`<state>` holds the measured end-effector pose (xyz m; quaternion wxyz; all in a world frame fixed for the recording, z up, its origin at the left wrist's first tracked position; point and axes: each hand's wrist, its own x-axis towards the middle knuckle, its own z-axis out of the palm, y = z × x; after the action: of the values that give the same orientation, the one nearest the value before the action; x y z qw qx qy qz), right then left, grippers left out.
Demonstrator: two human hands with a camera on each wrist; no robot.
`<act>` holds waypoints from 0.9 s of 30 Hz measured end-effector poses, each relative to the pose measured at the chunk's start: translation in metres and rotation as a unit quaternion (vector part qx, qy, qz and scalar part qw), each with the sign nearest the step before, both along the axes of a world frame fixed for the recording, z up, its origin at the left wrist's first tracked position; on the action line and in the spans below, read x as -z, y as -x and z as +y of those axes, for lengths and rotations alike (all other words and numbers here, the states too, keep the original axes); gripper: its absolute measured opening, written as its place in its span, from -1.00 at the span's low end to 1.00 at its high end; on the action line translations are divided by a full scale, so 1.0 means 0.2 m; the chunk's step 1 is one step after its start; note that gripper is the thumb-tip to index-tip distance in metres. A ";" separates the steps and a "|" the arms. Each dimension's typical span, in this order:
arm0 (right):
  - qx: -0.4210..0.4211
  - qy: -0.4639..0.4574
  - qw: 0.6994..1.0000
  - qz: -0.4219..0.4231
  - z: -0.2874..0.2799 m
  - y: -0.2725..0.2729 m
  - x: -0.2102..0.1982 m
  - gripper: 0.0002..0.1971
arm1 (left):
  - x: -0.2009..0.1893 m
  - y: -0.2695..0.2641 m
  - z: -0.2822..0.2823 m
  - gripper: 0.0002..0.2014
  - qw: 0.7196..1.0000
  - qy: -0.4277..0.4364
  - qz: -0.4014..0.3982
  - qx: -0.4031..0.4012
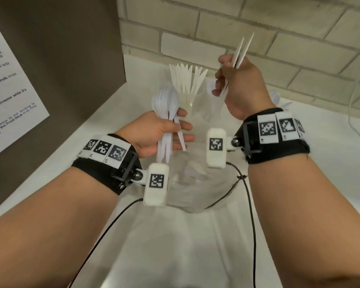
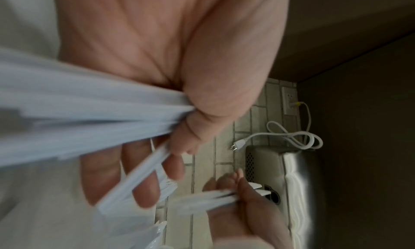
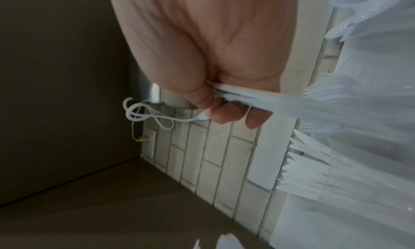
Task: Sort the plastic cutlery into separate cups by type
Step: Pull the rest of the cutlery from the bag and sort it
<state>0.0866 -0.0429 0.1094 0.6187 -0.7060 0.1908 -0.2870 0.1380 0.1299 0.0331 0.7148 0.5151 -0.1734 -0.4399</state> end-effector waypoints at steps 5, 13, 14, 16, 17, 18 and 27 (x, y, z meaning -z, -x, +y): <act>0.019 0.053 0.997 -0.051 -0.08 -0.28 -0.07 -0.74 | -0.04 -0.06 -0.03 -0.88 0.994 -0.076 -0.024 -0.071; -0.002 -0.036 0.997 -0.069 -0.17 -0.66 0.16 -0.78 | -0.07 -0.19 -0.13 -0.86 0.980 -0.167 -0.089 -0.062; 0.000 -0.042 0.999 -0.032 -0.19 -0.68 0.20 -0.77 | -0.06 -0.20 -0.13 -0.86 0.979 -0.171 -0.087 -0.065; 0.010 -0.022 0.998 0.062 -0.21 -0.71 0.26 -0.60 | -0.05 -0.20 -0.14 -0.86 0.977 -0.181 -0.093 -0.064; 0.017 -0.002 0.994 0.104 -0.22 -0.72 0.27 -0.47 | -0.04 -0.20 -0.15 -0.86 0.975 -0.188 -0.101 -0.062; 0.019 0.019 0.991 0.132 -0.23 -0.71 0.28 -0.39 | -0.04 -0.20 -0.15 -0.85 0.973 -0.195 -0.106 -0.061; 0.004 0.055 0.996 0.072 -0.15 -0.47 0.06 -0.50 | -0.05 -0.14 -0.14 -0.86 0.978 -0.156 -0.119 -0.068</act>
<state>0.1810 -0.0729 0.0969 0.5626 -0.7567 0.2222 -0.2480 0.1658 0.1012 0.0428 0.6279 0.6796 -0.1511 -0.3479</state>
